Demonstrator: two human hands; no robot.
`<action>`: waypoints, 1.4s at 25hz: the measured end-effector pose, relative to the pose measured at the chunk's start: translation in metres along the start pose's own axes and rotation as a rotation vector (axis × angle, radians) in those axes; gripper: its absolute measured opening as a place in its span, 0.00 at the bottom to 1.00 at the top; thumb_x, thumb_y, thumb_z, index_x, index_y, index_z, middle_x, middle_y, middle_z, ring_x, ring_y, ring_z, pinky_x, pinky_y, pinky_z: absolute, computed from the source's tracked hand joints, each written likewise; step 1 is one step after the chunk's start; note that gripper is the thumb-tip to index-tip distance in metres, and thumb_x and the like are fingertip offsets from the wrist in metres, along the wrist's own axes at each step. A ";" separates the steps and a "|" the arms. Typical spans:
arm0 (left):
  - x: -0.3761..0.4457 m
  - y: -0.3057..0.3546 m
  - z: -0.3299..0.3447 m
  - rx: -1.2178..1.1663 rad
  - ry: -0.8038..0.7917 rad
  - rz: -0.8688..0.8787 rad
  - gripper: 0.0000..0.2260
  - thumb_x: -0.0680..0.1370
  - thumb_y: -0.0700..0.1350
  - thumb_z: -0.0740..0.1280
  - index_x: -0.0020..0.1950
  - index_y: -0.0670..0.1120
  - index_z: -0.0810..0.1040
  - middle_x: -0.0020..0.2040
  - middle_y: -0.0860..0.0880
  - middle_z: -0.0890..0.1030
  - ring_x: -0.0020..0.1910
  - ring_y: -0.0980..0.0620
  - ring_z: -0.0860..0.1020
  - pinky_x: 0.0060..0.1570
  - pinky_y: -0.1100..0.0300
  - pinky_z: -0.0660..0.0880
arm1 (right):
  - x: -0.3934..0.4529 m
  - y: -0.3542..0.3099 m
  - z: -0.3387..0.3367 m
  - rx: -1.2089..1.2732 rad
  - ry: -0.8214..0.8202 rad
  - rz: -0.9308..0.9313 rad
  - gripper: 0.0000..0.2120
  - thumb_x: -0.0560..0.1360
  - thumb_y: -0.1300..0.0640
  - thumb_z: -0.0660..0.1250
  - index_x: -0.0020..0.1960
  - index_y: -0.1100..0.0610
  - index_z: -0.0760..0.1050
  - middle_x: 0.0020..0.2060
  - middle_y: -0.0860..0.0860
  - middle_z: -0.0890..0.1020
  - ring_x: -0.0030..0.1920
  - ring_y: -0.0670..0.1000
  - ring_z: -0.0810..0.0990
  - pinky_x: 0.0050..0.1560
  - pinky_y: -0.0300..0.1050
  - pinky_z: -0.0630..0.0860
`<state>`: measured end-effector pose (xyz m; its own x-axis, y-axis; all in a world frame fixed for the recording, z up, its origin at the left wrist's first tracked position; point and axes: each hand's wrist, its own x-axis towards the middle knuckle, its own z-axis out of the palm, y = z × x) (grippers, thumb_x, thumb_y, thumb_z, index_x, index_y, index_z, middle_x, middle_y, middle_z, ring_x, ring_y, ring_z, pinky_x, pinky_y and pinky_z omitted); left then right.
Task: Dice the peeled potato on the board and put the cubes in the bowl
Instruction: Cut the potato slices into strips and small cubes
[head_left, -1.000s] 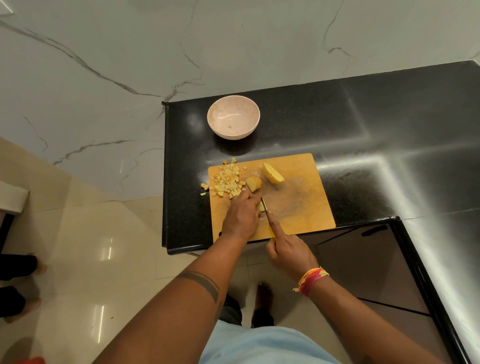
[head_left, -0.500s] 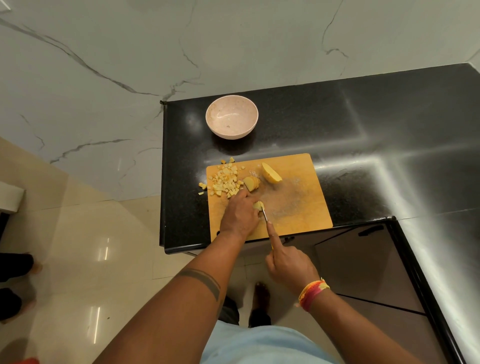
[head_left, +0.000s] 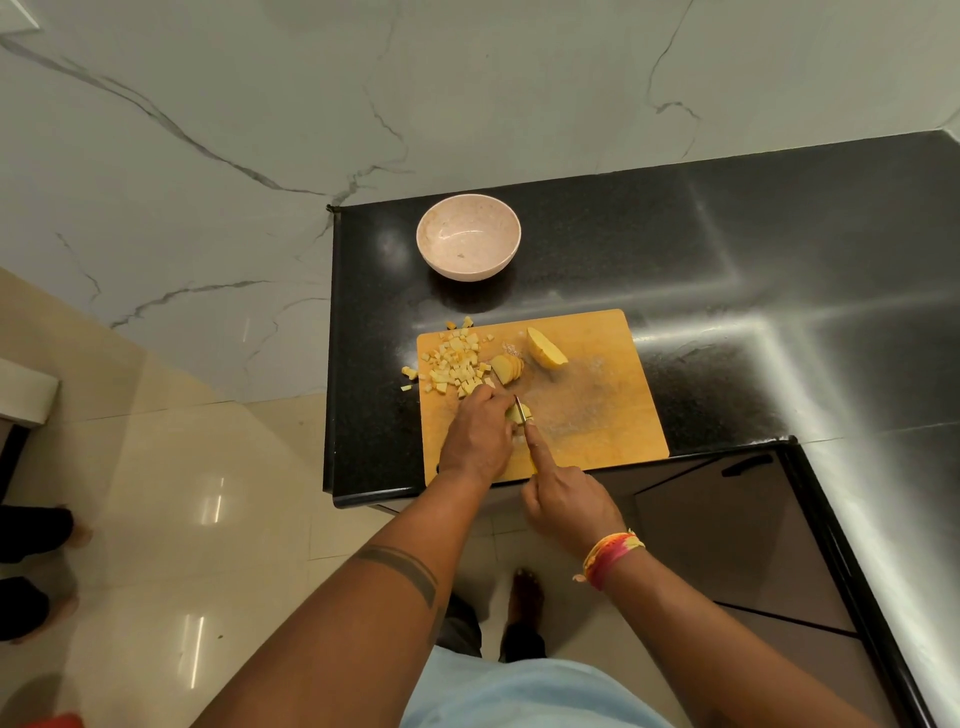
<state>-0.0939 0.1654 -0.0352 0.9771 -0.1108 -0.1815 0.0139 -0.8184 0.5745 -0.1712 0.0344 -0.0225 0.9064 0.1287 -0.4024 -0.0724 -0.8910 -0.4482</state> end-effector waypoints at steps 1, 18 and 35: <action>0.000 0.000 -0.001 0.000 0.002 -0.001 0.17 0.80 0.39 0.68 0.69 0.46 0.78 0.63 0.49 0.75 0.63 0.49 0.74 0.62 0.53 0.76 | 0.003 -0.001 -0.001 0.005 -0.011 0.002 0.38 0.80 0.53 0.55 0.82 0.46 0.36 0.31 0.51 0.77 0.29 0.53 0.76 0.33 0.51 0.76; -0.001 -0.004 -0.006 -0.024 -0.027 -0.016 0.19 0.79 0.41 0.69 0.69 0.50 0.77 0.62 0.49 0.74 0.62 0.49 0.74 0.61 0.56 0.73 | -0.031 0.006 0.005 -0.008 -0.001 0.016 0.38 0.80 0.53 0.55 0.83 0.46 0.36 0.28 0.48 0.74 0.27 0.51 0.73 0.30 0.48 0.69; 0.003 -0.009 0.001 -0.037 0.015 -0.049 0.15 0.79 0.44 0.68 0.66 0.49 0.79 0.59 0.48 0.76 0.60 0.49 0.75 0.58 0.54 0.76 | -0.015 -0.003 0.008 -0.081 -0.051 -0.012 0.40 0.80 0.52 0.55 0.81 0.47 0.31 0.30 0.50 0.77 0.28 0.52 0.76 0.30 0.49 0.75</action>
<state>-0.0916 0.1720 -0.0418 0.9782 -0.0621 -0.1983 0.0696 -0.8014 0.5941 -0.1873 0.0382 -0.0216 0.8845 0.1599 -0.4384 -0.0258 -0.9213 -0.3881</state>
